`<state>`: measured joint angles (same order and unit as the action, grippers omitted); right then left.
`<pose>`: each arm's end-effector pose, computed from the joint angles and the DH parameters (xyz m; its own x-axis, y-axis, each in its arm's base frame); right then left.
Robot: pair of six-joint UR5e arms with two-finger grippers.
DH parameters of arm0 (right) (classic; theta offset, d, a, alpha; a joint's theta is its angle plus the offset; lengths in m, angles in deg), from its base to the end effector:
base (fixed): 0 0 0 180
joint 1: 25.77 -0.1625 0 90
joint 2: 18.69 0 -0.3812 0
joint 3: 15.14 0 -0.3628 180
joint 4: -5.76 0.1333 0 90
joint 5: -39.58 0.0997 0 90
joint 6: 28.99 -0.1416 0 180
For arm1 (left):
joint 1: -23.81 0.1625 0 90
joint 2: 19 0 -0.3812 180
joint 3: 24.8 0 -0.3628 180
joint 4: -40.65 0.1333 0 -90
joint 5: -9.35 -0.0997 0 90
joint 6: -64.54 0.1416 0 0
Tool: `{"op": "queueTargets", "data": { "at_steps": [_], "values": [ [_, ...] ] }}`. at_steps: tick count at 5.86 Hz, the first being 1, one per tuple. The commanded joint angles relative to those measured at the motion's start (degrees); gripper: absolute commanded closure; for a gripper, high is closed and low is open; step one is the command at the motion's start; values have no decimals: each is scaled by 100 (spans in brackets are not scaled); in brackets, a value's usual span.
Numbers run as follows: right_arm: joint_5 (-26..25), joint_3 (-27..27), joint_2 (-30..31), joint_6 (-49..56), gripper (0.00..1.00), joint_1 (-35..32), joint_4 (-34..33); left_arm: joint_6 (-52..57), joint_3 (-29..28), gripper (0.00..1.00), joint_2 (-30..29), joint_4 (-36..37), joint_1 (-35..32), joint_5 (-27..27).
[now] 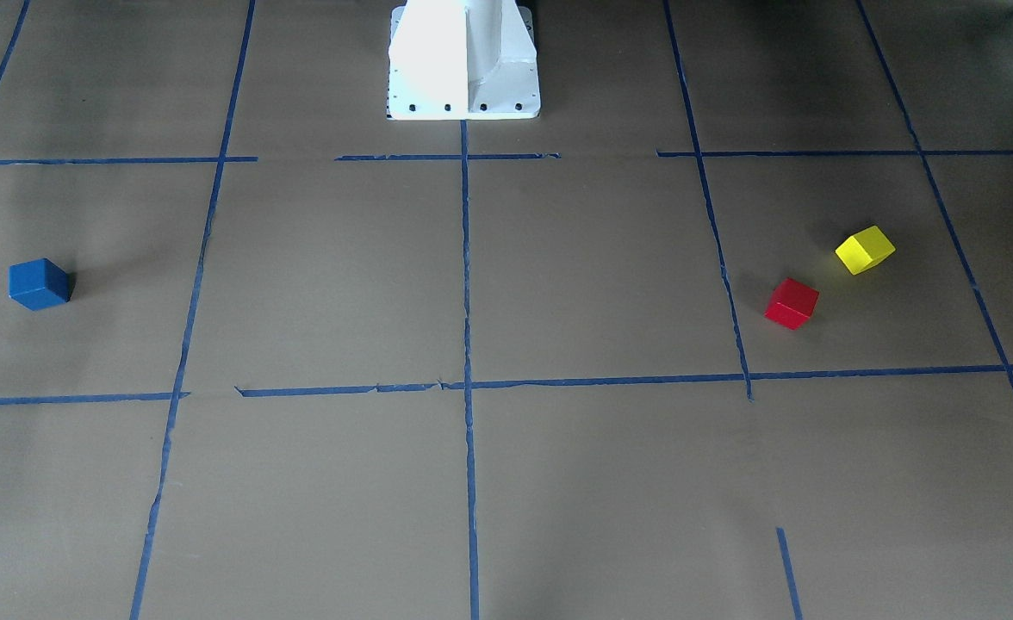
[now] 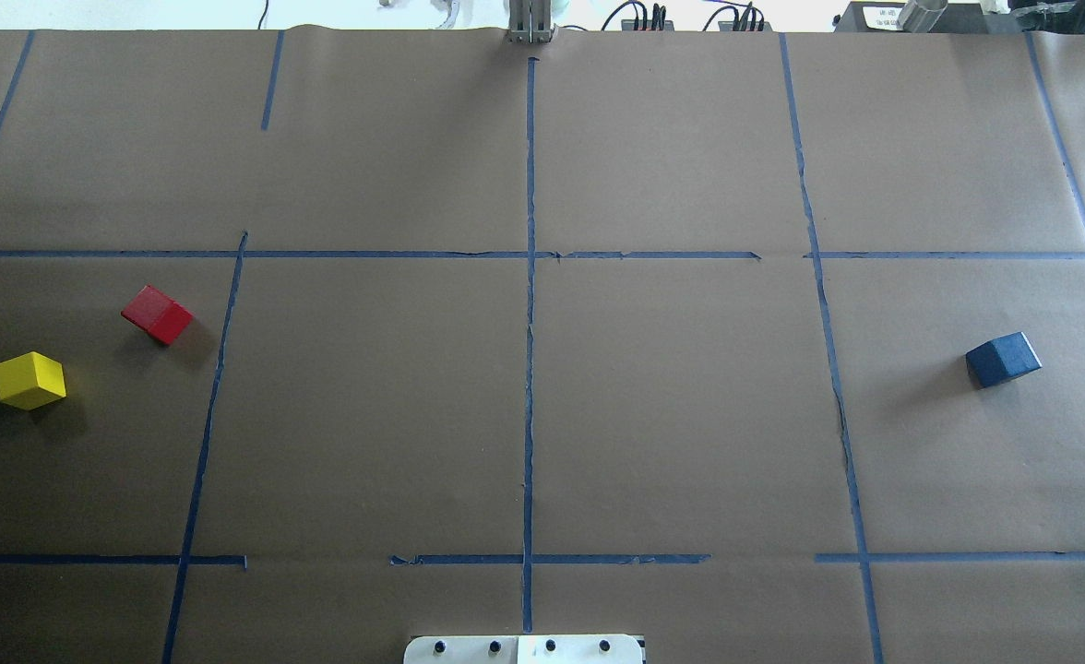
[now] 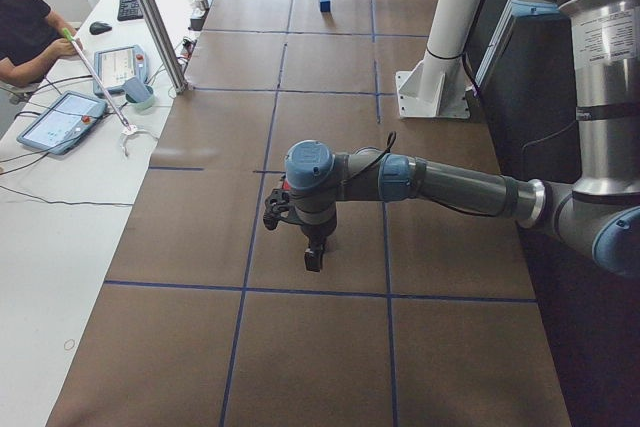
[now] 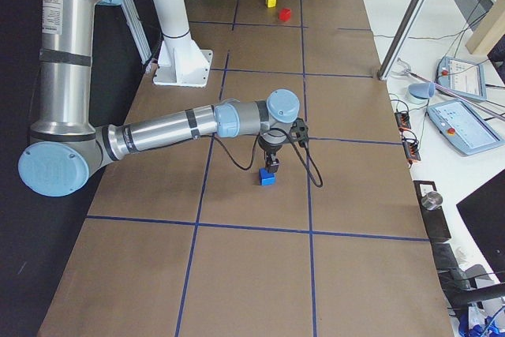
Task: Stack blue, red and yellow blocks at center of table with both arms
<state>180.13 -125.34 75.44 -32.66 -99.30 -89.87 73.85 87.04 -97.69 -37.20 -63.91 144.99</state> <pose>-0.1005 -0.4244 0.5127 0.5863 -0.2533 0.7694 0.2418 0.9613 0.1322 -0.0170 -0.3798 0.5718 0.6838 0.1691 -0.7098 -0.1524 0.9844 0.0877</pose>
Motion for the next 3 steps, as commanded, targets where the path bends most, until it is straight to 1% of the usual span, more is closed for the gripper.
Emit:
{"op": "queueTargets", "data": {
  "at_steps": [1,2,3],
  "values": [
    [-1223,216,-219,-1834,2,949,1176,-9,57,0,-15,-20,1,16],
    [-1388,696,-115,-2657,3,1207,2571,-9,84,0,-24,-20,1,16],
    [-1450,936,313,-2717,1,1366,3281,0,75,0,-41,-20,1,16]
  ]
}}
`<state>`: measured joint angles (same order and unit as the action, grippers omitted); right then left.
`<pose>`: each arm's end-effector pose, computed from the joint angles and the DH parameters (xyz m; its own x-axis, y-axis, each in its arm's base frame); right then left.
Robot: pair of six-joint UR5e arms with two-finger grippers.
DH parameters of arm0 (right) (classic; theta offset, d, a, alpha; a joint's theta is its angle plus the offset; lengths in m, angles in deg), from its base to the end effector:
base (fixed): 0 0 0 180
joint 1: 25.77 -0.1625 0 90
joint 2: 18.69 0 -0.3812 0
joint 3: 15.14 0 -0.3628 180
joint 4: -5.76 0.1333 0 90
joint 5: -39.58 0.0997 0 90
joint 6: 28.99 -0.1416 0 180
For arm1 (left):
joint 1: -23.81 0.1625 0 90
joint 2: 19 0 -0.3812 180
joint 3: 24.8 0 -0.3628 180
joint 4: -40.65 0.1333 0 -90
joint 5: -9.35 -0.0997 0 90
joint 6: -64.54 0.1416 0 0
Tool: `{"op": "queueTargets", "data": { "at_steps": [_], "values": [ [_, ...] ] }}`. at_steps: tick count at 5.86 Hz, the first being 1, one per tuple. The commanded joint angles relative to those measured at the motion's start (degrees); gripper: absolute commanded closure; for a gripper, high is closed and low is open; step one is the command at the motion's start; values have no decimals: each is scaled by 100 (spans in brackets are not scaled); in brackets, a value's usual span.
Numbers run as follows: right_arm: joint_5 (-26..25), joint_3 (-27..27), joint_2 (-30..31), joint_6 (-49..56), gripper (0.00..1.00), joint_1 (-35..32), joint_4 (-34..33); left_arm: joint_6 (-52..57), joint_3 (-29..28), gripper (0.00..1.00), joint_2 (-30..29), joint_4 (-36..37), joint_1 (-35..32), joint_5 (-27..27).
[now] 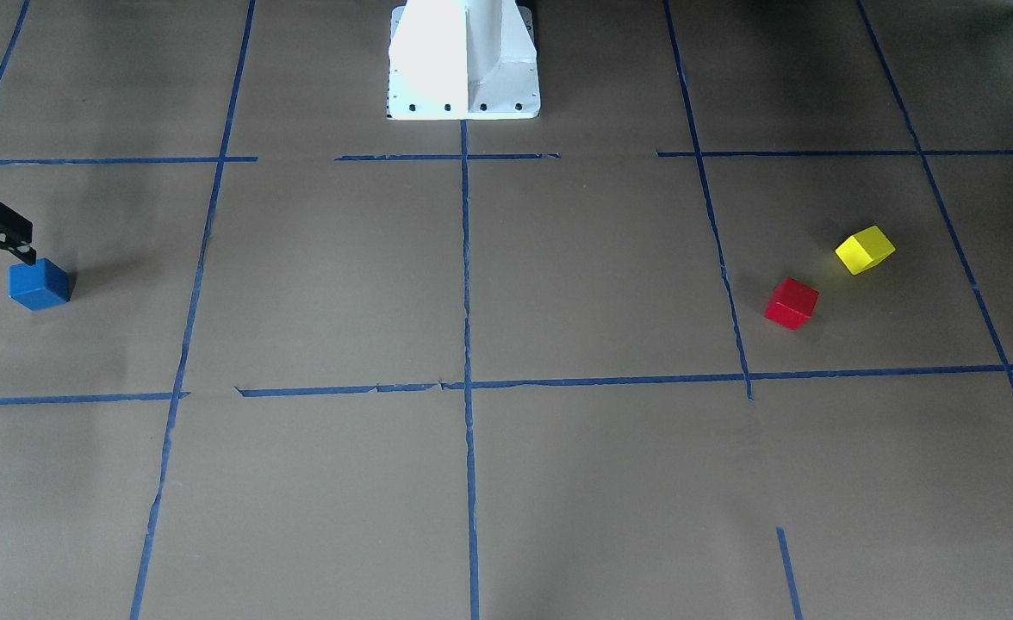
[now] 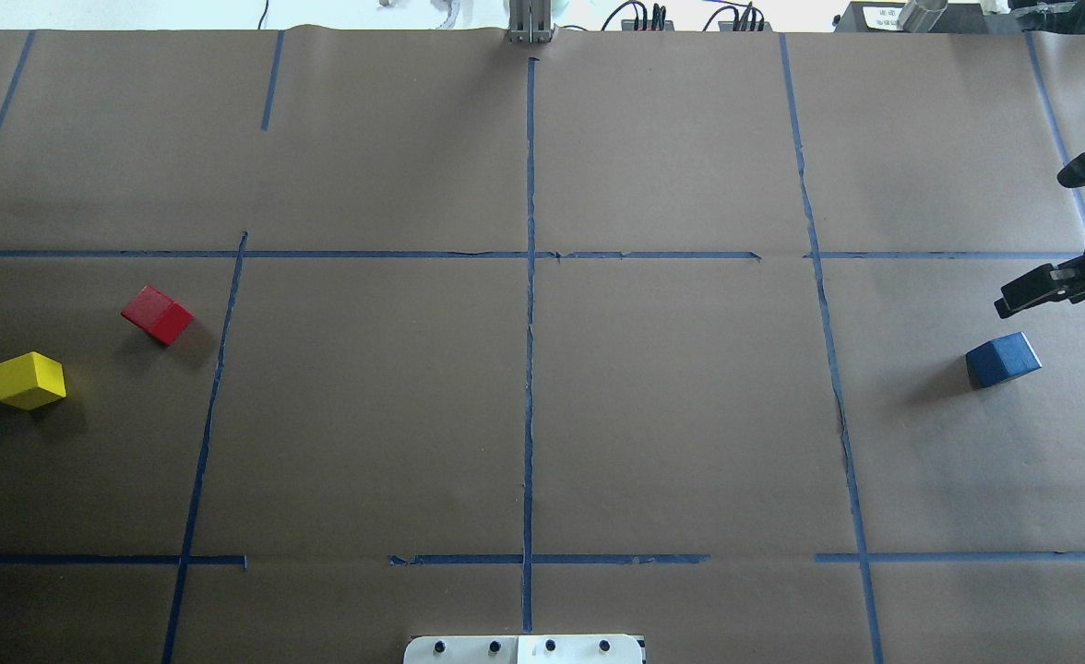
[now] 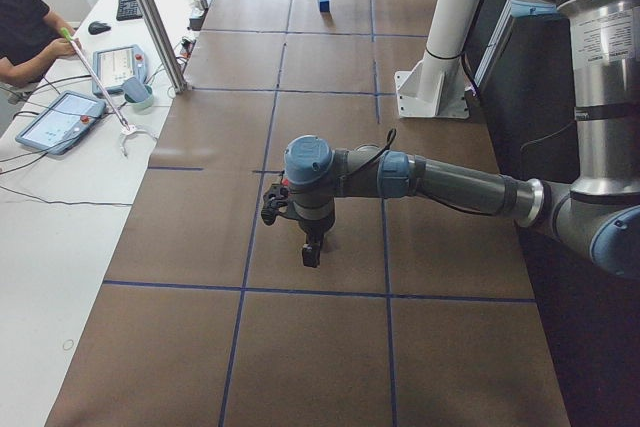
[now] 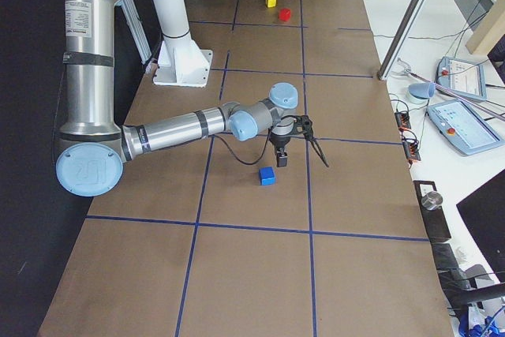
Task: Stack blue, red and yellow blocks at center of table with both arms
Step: 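Lower the right gripper onto the blue cube and close it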
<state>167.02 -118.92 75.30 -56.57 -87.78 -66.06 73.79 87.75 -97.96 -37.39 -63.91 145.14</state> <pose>-0.1797 -0.4388 0.5336 0.6947 -0.1924 0.6931 0.1047 0.9804 0.1671 -0.0166 -0.3824 0.5638 0.6815 0.1824 -0.7087 -0.1513 0.9826 0.1075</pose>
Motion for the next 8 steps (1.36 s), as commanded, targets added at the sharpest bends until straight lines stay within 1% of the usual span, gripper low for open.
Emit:
{"op": "queueTargets", "data": {
  "at_steps": [1,2,3,4,5,6,7,8],
  "values": [
    [-105,488,453,-335,2,250,1228,-3,12,0,-49,-1,0,0],
    [-131,498,411,-553,5,425,1231,6,12,0,-50,-1,0,0],
    [-123,664,410,-537,5,496,1249,6,38,0,-84,-9,0,0],
    [-166,691,401,-546,5,584,1249,6,47,0,-102,-1,0,0],
    [-175,718,393,-537,9,585,1240,6,47,0,-111,-1,-9,0],
    [-219,753,314,-563,35,593,1231,6,30,0,-111,-9,0,0],
    [-211,840,209,-537,73,602,1240,24,39,0,-111,-9,0,0],
    [-193,763,112,-520,100,594,1240,24,39,0,-111,-9,-9,0]
  ]
}}
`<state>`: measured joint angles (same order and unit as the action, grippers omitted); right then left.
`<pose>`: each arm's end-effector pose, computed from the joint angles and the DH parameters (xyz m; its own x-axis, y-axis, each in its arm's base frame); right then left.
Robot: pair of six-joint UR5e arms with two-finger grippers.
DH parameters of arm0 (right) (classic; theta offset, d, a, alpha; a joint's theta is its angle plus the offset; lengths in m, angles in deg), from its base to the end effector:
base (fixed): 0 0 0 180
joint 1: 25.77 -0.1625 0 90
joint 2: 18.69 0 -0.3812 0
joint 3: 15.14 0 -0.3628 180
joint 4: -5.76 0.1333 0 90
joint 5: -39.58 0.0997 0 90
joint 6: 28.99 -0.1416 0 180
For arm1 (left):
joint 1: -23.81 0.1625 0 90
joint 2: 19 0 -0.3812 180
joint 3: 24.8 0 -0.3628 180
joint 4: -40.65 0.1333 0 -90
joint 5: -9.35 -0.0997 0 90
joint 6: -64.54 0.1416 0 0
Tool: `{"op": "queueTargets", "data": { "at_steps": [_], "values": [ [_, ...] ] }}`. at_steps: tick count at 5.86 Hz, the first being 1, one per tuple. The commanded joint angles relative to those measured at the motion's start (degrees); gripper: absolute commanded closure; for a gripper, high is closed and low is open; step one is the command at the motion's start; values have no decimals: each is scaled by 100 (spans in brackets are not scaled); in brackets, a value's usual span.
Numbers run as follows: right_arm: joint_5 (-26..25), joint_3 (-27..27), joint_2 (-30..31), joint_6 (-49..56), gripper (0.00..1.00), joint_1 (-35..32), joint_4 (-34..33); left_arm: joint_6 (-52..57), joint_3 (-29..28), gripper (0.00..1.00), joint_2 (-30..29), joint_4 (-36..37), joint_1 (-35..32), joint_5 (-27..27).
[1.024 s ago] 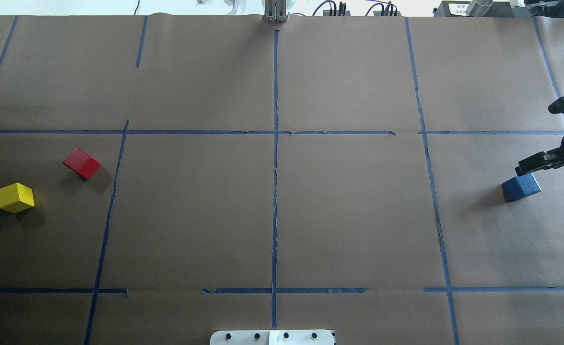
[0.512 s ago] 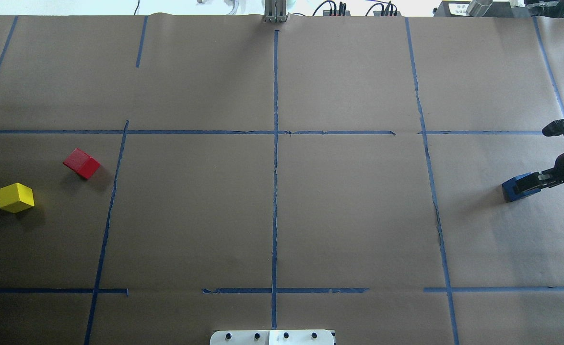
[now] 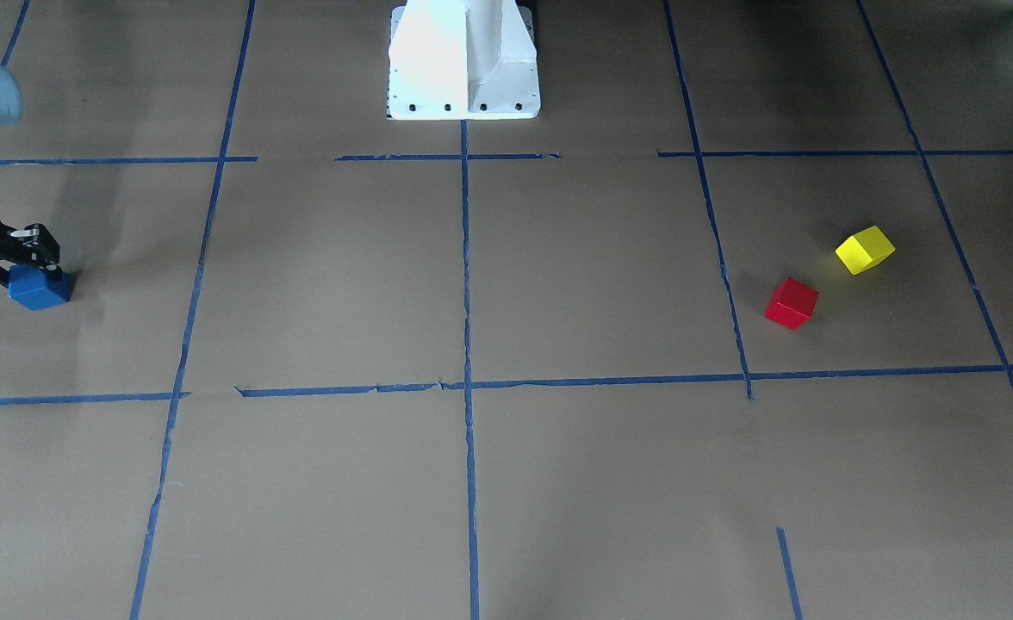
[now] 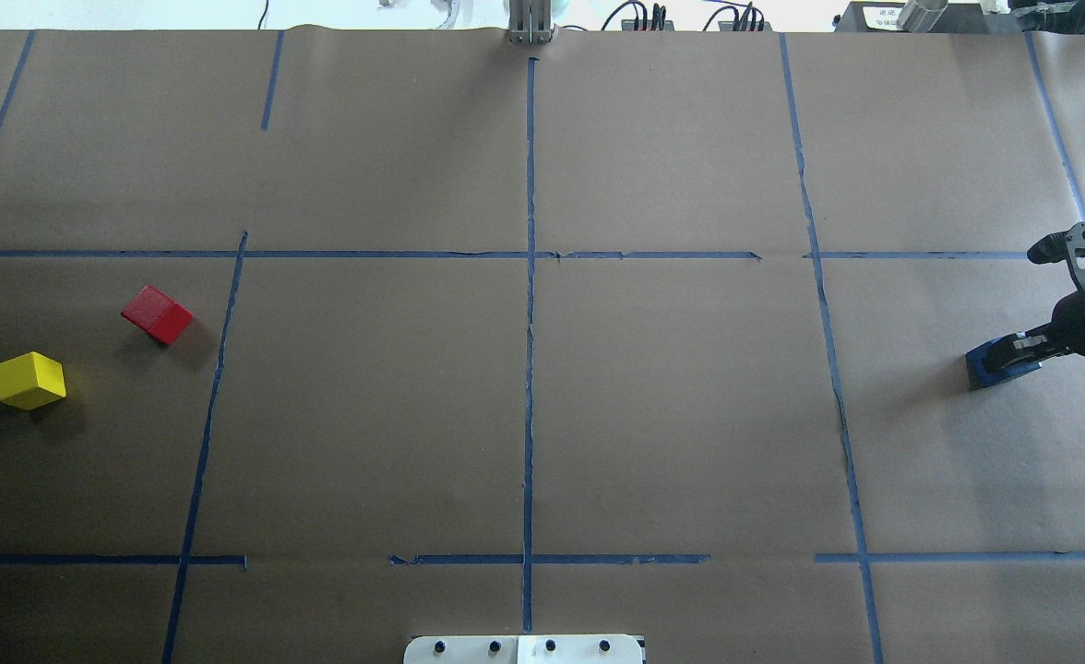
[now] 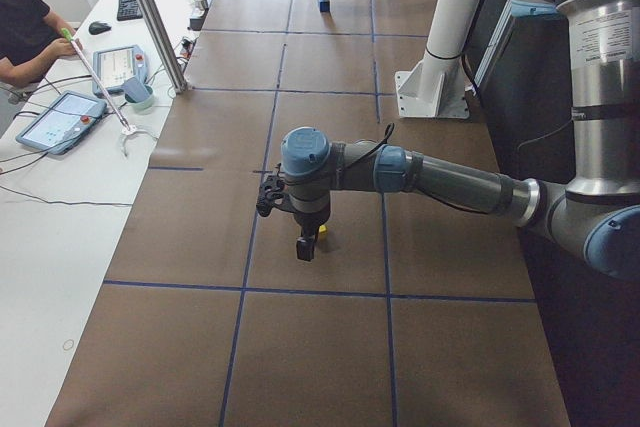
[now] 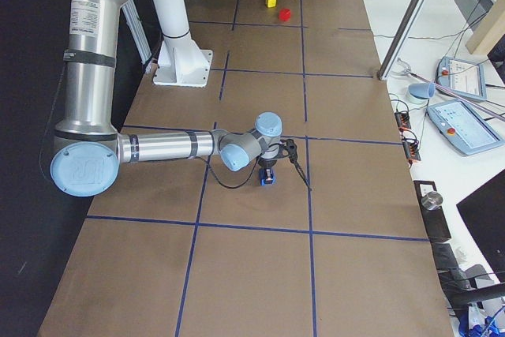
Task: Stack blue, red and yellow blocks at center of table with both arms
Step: 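Carry the blue cube with the right gripper to the table center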
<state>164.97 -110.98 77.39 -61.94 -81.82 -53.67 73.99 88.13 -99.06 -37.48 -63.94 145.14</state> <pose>-0.2181 -0.4158 0.5924 0.6926 -0.1962 0.6941 0.1255 0.9804 0.1519 -0.0165 -0.3903 0.5532 0.6803 0.2048 -0.7037 -0.1530 0.9787 0.1369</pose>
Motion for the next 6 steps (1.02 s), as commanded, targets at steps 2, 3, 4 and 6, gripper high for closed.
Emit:
{"op": "queueTargets", "data": {
  "at_steps": [2,3,4,6],
  "values": [
    [12,-827,-674,-871,100,6,-391,57,10,0,8,-44,-6,0],
    [3,-953,-1243,-2237,100,476,-402,57,-8,0,43,-184,-6,-9],
    [-354,-919,-2145,-3791,100,1299,-559,57,1,0,43,-185,-6,0],
    [-1391,-736,-3878,-4893,100,2314,-2476,48,10,0,43,-185,-6,9]
  ]
}}
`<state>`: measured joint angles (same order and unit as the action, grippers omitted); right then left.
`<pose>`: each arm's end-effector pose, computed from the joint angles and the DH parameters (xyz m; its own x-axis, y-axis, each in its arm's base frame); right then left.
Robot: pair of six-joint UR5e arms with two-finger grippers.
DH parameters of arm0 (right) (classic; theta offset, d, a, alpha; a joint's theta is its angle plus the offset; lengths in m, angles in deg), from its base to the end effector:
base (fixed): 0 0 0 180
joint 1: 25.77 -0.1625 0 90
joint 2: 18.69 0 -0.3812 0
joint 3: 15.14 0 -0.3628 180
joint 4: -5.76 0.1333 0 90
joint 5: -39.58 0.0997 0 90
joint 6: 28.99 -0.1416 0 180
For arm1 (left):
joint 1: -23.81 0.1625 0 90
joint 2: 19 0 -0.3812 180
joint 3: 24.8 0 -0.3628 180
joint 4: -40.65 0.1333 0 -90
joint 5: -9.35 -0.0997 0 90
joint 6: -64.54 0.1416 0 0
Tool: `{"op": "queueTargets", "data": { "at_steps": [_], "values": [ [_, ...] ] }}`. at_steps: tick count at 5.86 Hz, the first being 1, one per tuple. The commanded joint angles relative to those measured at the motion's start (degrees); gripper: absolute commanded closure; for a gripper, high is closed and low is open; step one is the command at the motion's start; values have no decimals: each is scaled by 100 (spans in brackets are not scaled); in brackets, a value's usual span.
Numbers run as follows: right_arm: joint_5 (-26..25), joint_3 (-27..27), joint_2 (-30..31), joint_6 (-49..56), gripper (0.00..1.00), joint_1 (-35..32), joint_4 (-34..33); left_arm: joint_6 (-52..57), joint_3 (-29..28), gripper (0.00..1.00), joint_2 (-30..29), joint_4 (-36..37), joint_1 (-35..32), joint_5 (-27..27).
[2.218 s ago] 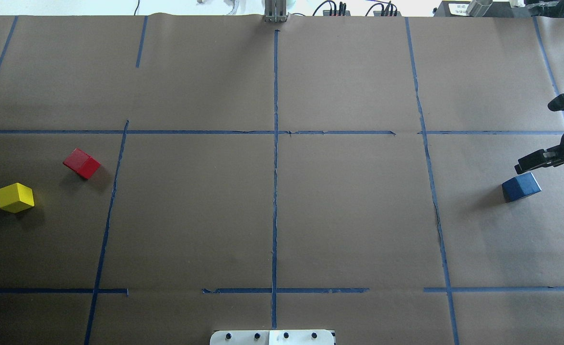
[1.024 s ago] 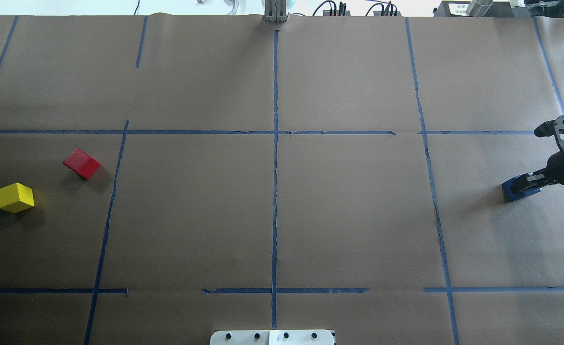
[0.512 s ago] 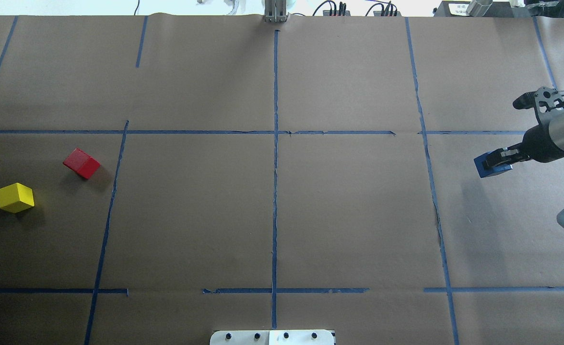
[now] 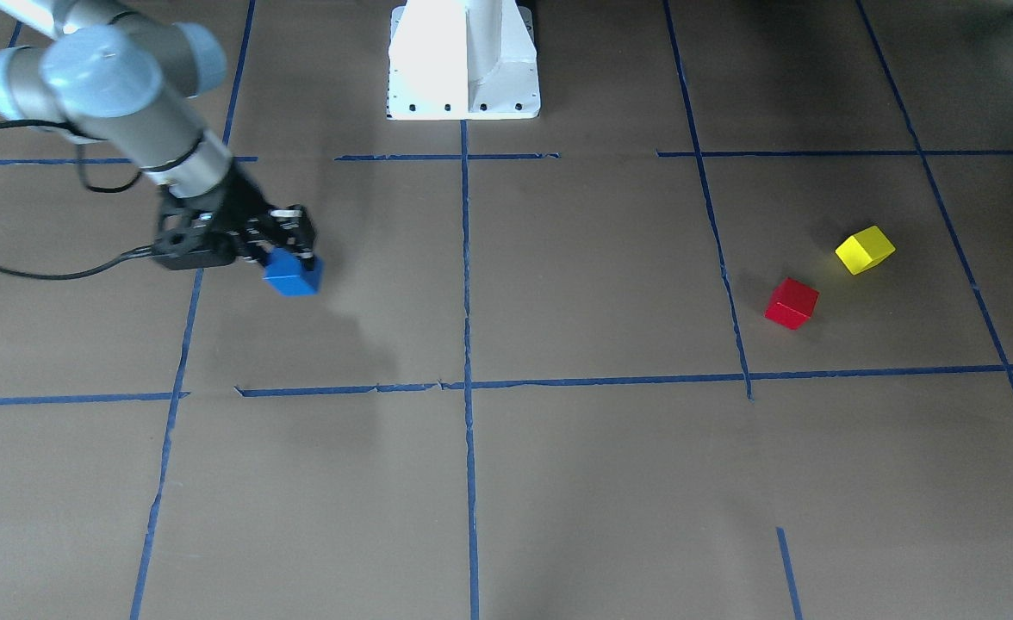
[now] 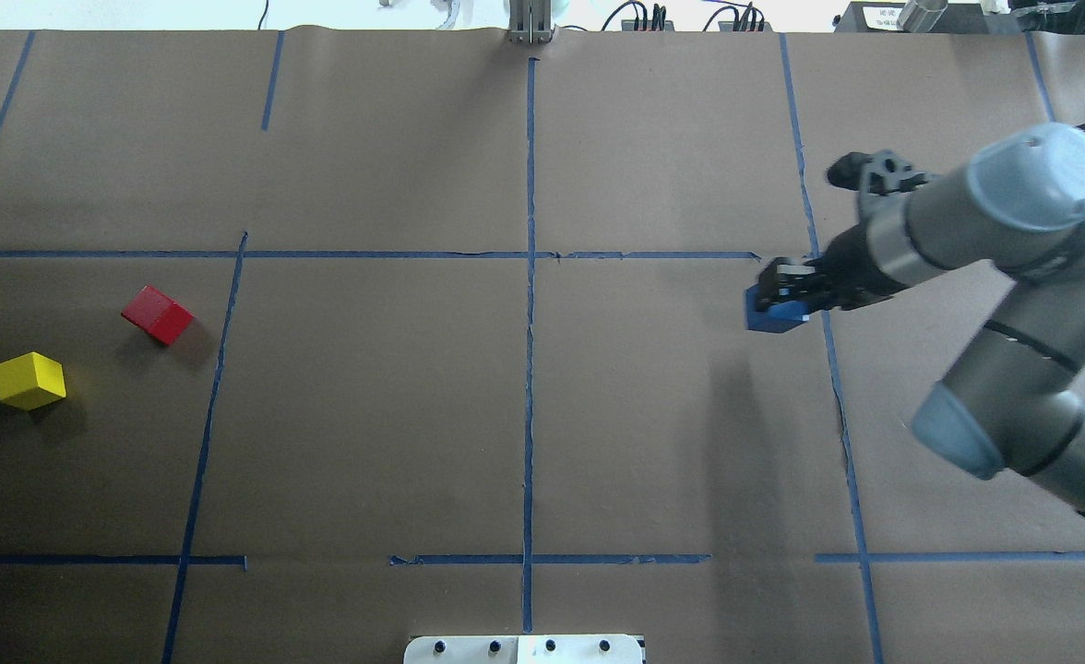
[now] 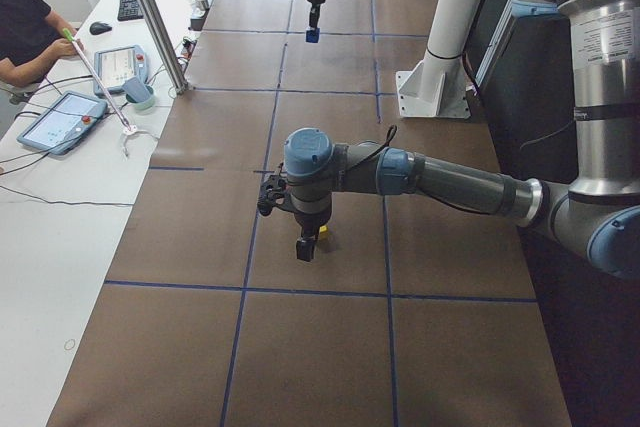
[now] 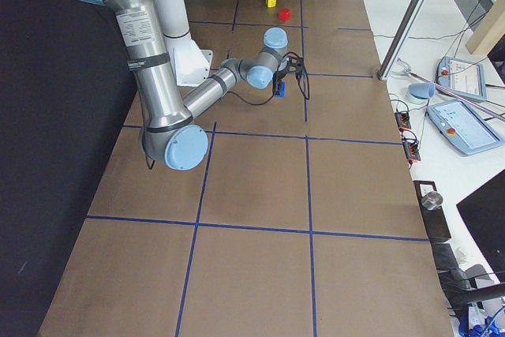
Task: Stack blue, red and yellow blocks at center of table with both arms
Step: 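Carry the blue cube with the right gripper to the table center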
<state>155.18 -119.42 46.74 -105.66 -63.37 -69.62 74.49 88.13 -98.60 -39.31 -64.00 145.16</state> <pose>-0.4338 -0.4251 0.2775 0.5223 0.1398 0.8412 -0.1590 0.9851 -0.0650 -0.0169 -0.3902 0.5530 0.6783 0.2294 -0.6981 -0.1578 0.9733 0.1666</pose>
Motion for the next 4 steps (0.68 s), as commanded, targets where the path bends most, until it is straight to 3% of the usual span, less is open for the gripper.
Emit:
{"op": "queueTargets", "data": {
  "at_steps": [1,2,3,4],
  "values": [
    [-763,902,-1482,-829,99,682,-891,7,1,0,6,-37,0,7],
    [-923,1597,-1967,-815,97,849,-882,7,1,0,6,-38,0,7],
    [-1116,1726,-2016,-780,96,964,-873,7,-8,0,6,-38,9,7],
    [-1153,1823,-2007,-736,90,1026,-717,-11,10,0,6,-46,9,7]
  ]
}}
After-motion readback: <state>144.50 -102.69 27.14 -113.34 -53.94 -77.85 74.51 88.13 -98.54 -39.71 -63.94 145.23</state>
